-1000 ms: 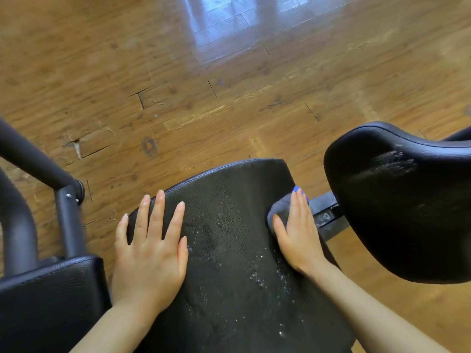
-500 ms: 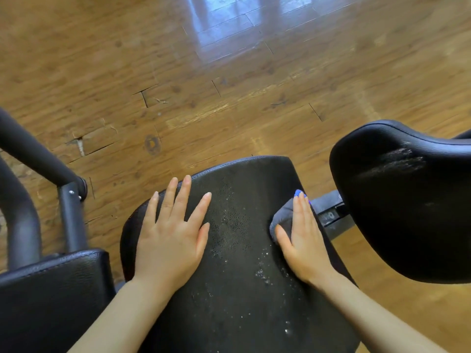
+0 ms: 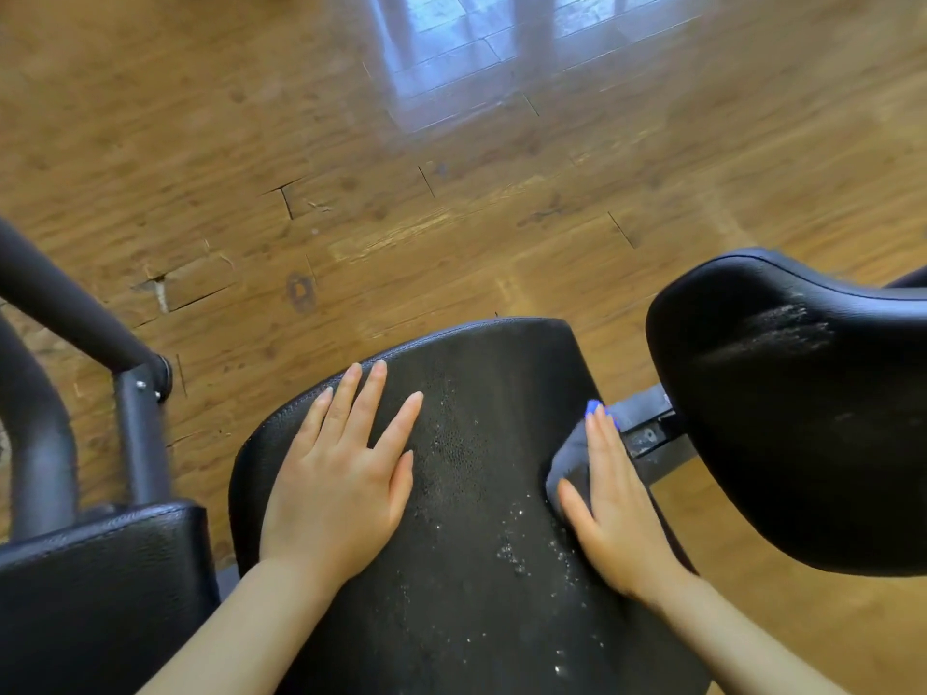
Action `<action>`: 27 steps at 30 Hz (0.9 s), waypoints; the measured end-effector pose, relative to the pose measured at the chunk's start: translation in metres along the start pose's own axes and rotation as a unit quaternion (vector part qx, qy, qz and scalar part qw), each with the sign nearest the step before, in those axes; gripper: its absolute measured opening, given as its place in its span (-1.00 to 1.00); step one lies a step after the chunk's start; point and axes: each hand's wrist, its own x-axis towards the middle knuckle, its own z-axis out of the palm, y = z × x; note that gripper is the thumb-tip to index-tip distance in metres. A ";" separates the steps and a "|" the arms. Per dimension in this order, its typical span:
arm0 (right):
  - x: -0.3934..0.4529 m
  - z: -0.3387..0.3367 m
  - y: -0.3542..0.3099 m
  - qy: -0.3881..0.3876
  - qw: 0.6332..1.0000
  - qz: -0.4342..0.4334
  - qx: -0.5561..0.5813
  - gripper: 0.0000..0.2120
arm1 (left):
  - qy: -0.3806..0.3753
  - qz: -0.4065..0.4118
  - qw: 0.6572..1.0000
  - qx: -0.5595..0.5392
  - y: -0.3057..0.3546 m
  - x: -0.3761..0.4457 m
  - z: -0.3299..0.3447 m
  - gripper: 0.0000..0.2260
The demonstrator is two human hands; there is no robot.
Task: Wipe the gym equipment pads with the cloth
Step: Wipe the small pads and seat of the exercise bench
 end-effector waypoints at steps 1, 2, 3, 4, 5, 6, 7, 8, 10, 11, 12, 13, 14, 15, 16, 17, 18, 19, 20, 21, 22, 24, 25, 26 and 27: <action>-0.005 -0.002 0.004 -0.007 1.000 -0.007 -0.004 -0.25 | 0.003 -0.001 1.000 -0.005 0.000 0.000 0.000 -0.55; -0.001 -0.003 0.007 -0.008 1.000 -0.015 -0.012 -0.26 | 0.006 -0.001 1.000 -0.008 0.000 0.001 -0.001 -0.55; 0.012 -0.003 0.007 -0.003 1.000 -0.015 -0.016 -0.26 | 0.009 0.001 1.000 -0.007 0.000 0.001 0.000 -0.55; 0.032 -0.003 0.006 0.006 1.000 -0.007 -0.010 -0.26 | 0.010 0.002 1.000 -0.008 0.001 0.001 0.000 -0.55; 0.057 -0.001 0.002 0.020 1.000 0.007 0.001 -0.27 | 0.012 0.000 1.000 -0.009 0.001 0.001 0.000 -0.55; 0.083 0.000 -0.003 0.033 0.999 0.028 0.008 -0.29 | 0.015 -0.001 1.000 -0.009 0.001 0.001 0.001 -0.55; 0.106 0.001 -0.010 0.045 0.998 0.050 0.007 -0.30 | 0.016 -0.002 1.000 -0.008 0.001 0.001 0.001 -0.55; 0.122 0.000 -0.017 0.054 0.996 0.065 0.002 -0.31 | 0.013 -0.002 1.000 -0.005 0.001 0.002 0.001 -0.55; 0.123 0.001 -0.022 0.065 0.996 0.068 0.000 -0.30 | 0.005 0.001 1.000 0.001 0.000 0.003 0.001 -0.55; 0.106 0.002 -0.023 0.058 0.997 0.053 0.001 -0.28 | 0.001 0.002 1.000 0.003 0.000 0.002 0.000 -0.55; 0.082 0.004 -0.027 0.047 0.999 0.022 0.002 -0.24 | 0.000 0.001 1.000 0.002 -0.001 0.001 0.000 -0.55; 0.055 0.007 -0.031 0.037 0.999 -0.007 -0.003 -0.20 | 0.001 -0.001 1.000 0.002 -0.001 0.000 -0.001 -0.55; 0.029 0.010 -0.035 0.019 1.000 -0.023 -0.011 -0.18 | 0.002 -0.001 1.000 0.002 0.000 0.000 -0.001 -0.55; 0.011 0.013 -0.037 0.003 0.999 -0.029 -0.025 -0.17 | 0.003 0.000 1.000 0.000 0.000 0.000 -0.002 -0.55; 0.003 0.015 -0.040 -0.004 0.999 -0.031 -0.039 -0.17 | 0.005 0.002 1.000 -0.005 -0.001 0.001 -0.003 -0.55; 0.008 0.016 -0.042 -0.001 0.998 -0.036 -0.052 -0.18 | 0.007 0.005 1.000 -0.009 -0.004 0.003 -0.005 -0.55; 0.019 0.016 -0.047 0.007 0.997 -0.040 -0.063 -0.18 | 0.006 0.016 1.000 -0.008 -0.007 0.003 -0.005 -0.55; 0.037 0.016 -0.054 0.019 0.996 -0.046 -0.070 -0.17 | 0.004 0.032 0.999 0.000 -0.012 0.003 -0.006 -0.55; 0.056 0.018 -0.060 0.029 0.996 -0.048 -0.074 -0.16 | 0.003 0.042 0.999 0.006 -0.017 0.001 -0.007 -0.55; 0.075 0.019 -0.068 0.040 0.995 -0.044 -0.080 -0.16 | 0.006 0.045 0.999 0.009 -0.021 -0.001 -0.008 -0.55; 0.089 0.021 -0.073 0.051 0.994 -0.037 -0.086 -0.17 | 0.011 0.048 0.999 0.007 -0.024 -0.002 -0.008 -0.56; 0.089 0.025 -0.079 0.055 0.994 -0.028 -0.095 -0.19 | 0.017 0.050 0.999 0.000 -0.026 -0.003 -0.007 -0.57; 0.076 0.028 -0.082 0.051 0.994 -0.038 -0.091 -0.19 | 0.018 0.047 0.999 -0.005 -0.026 -0.004 -0.008 -0.57; 0.054 0.031 -0.085 0.044 0.994 -0.059 -0.086 -0.19 | 0.022 0.041 0.999 -0.009 -0.026 -0.006 -0.008 -0.58; 0.029 0.036 -0.088 0.032 0.993 -0.073 -0.085 -0.19 | 0.026 0.035 0.999 -0.013 -0.027 -0.008 -0.009 -0.58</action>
